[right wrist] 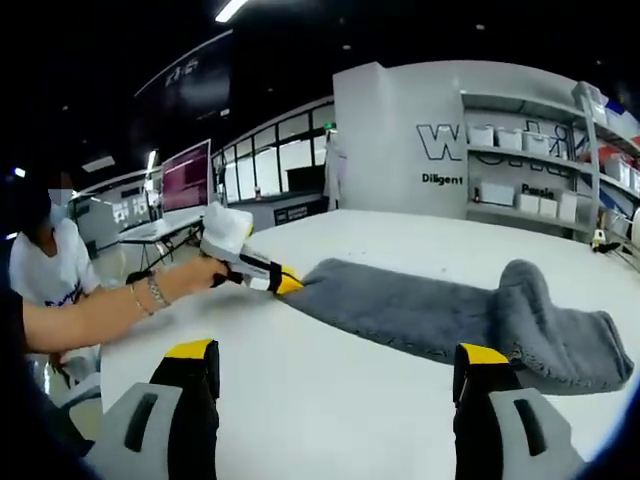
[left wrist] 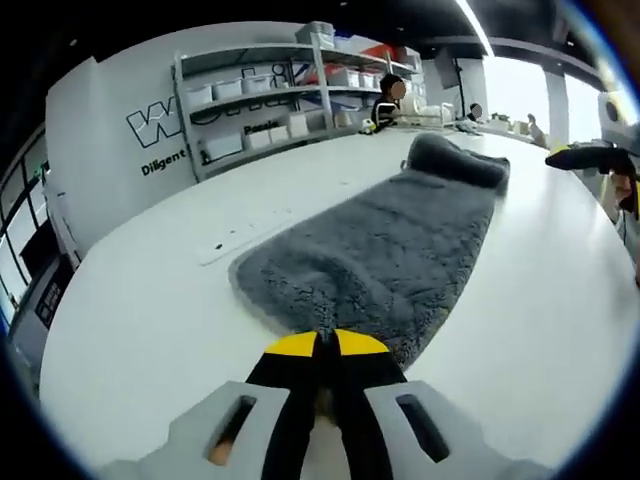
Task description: Open the folded towel by lifting each exposed corner and separating the folded layers until the towel lies flat within the target outline without major curled edges
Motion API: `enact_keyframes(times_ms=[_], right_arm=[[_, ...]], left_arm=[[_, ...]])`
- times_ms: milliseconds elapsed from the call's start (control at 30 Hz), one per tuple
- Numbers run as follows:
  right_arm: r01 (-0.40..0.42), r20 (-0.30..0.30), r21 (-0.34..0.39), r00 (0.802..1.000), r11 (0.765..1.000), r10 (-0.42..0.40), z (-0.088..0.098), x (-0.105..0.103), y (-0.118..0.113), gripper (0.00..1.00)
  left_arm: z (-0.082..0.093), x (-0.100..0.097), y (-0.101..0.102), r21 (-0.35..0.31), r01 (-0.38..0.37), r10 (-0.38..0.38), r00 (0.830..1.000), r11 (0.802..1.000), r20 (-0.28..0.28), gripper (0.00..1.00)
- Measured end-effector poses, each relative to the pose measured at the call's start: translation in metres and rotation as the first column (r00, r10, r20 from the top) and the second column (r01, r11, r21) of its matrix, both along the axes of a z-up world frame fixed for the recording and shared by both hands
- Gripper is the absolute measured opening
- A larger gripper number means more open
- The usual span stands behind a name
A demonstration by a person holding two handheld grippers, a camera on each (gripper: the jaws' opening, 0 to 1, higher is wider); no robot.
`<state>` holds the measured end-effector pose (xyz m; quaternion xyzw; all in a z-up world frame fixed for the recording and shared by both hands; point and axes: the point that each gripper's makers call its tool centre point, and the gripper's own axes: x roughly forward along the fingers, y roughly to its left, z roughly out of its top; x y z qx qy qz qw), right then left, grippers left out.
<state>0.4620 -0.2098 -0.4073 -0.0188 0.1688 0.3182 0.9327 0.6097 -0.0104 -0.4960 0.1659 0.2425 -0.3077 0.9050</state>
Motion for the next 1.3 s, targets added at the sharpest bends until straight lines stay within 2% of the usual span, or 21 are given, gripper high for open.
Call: enact_keyframes(times_ms=[200,367,467,733,1300], right_arm=[[0.002,-0.016,-0.008,1.0,1.0,-0.002,-0.005,-0.001,0.0,1.0],[0.003,-0.012,-0.012,1.0,1.0,-0.003,-0.005,0.0,0.0,1.0],[0.0,-0.022,-0.028,1.0,1.0,0.0,-0.009,-0.001,0.001,1.0],[-0.001,-0.028,-0.036,1.0,0.999,0.0,-0.013,-0.005,0.003,1.0],[-0.006,-0.044,-0.053,0.999,0.999,0.004,-0.021,-0.009,0.007,1.0]], left_arm=[[0.0,0.001,0.018,0.045,-0.012,0.012,1.0,0.999,0.013,0.04],[0.0,-0.001,0.036,0.036,-0.029,0.029,1.0,0.999,0.005,0.04],[0.0,-0.001,0.051,0.091,-0.049,0.048,0.999,0.995,0.019,0.04],[0.001,-0.001,0.082,0.143,-0.088,0.084,0.996,0.986,0.034,0.04],[0.002,-0.004,0.133,0.136,-0.146,0.143,0.989,0.98,0.035,0.04]])
